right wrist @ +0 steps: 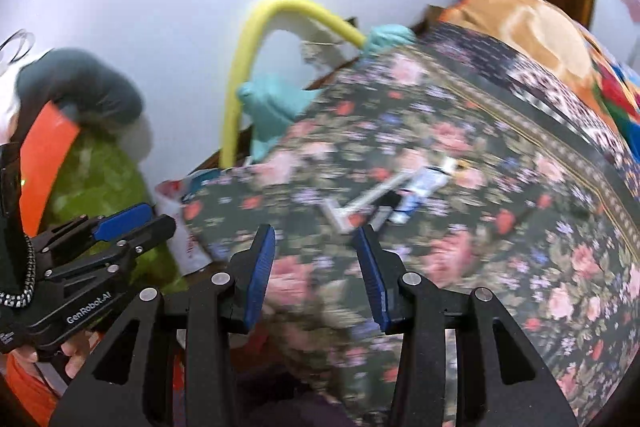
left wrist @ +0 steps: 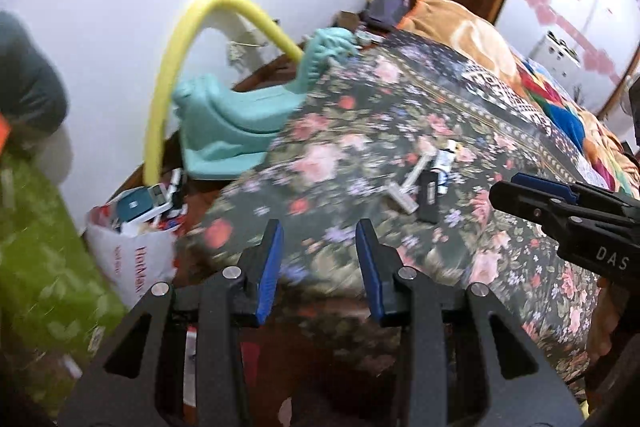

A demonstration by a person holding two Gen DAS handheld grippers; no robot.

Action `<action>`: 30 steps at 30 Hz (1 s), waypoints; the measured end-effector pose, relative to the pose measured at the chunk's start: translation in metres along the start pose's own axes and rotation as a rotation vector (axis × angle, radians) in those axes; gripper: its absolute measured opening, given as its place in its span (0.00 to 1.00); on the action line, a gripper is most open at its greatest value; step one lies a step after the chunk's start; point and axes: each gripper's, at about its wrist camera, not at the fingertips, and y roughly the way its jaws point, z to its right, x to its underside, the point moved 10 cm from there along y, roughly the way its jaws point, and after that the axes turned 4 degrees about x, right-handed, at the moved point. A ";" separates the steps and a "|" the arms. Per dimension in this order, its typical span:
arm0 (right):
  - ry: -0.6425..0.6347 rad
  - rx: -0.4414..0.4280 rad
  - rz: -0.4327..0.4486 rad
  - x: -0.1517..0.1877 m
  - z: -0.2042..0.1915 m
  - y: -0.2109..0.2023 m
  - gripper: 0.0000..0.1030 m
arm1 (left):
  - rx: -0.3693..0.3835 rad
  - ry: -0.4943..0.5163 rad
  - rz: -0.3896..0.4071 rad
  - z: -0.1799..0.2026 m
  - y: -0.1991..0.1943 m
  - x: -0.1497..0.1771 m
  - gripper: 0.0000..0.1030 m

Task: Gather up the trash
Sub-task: 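Move both grippers back to the toothpaste and razor on the bed, then grasp the white toothpaste tube with the right gripper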

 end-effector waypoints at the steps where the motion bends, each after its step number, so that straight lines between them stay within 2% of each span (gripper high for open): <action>1: 0.021 0.007 -0.007 0.000 0.013 0.003 0.38 | 0.015 0.007 -0.013 0.009 0.011 -0.002 0.35; 4: 0.071 -0.011 -0.040 0.005 0.038 0.014 0.38 | 0.044 0.020 -0.039 0.025 0.034 -0.004 0.35; 9: 0.097 -0.046 -0.081 0.011 0.051 0.042 0.38 | 0.067 0.032 -0.081 0.043 0.066 -0.001 0.35; 15: 0.091 -0.086 -0.130 0.016 0.040 0.082 0.38 | 0.037 0.019 -0.107 0.032 0.085 0.008 0.35; 18: 0.058 -0.054 -0.138 0.017 0.033 0.099 0.37 | 0.022 0.001 -0.116 0.020 0.090 0.009 0.35; 20: 0.028 -0.020 -0.132 0.019 0.031 0.107 0.32 | 0.016 -0.008 -0.118 0.013 0.092 0.010 0.35; 23: -0.026 0.035 -0.104 0.020 0.031 0.109 0.17 | 0.017 -0.008 -0.121 0.010 0.094 0.009 0.35; 25: -0.023 0.006 -0.099 0.021 0.031 0.106 0.12 | 0.030 -0.017 -0.123 0.013 0.097 0.007 0.35; 26: -0.013 -0.005 -0.096 0.023 0.032 0.103 0.05 | 0.044 -0.023 -0.123 0.016 0.098 0.007 0.35; 30: -0.015 0.006 -0.084 0.026 0.038 0.093 0.03 | 0.087 -0.020 -0.115 0.034 0.102 0.000 0.35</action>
